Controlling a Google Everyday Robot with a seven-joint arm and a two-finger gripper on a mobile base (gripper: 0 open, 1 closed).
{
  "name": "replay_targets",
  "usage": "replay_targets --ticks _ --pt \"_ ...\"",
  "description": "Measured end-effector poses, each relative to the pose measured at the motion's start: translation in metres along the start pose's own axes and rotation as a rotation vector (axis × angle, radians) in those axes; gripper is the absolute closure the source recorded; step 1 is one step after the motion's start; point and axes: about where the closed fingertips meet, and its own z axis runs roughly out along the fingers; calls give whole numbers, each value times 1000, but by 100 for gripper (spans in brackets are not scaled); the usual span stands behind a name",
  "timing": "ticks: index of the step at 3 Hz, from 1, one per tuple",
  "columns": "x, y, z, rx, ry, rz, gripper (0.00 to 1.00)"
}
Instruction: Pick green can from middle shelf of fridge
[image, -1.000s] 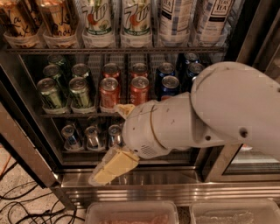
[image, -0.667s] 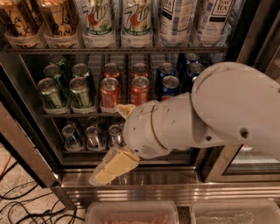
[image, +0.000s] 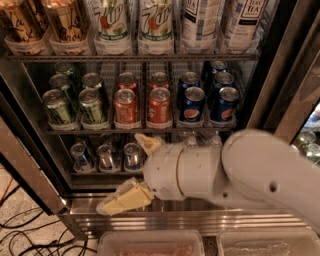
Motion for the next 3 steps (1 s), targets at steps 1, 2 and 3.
replay_targets --ticks 1,2,3 --pt "11 -8 23 63 -162 106 0" --pt "-12 -24 39 125 -325 177 0" --pt "-26 -23 51 133 -377 166 0"
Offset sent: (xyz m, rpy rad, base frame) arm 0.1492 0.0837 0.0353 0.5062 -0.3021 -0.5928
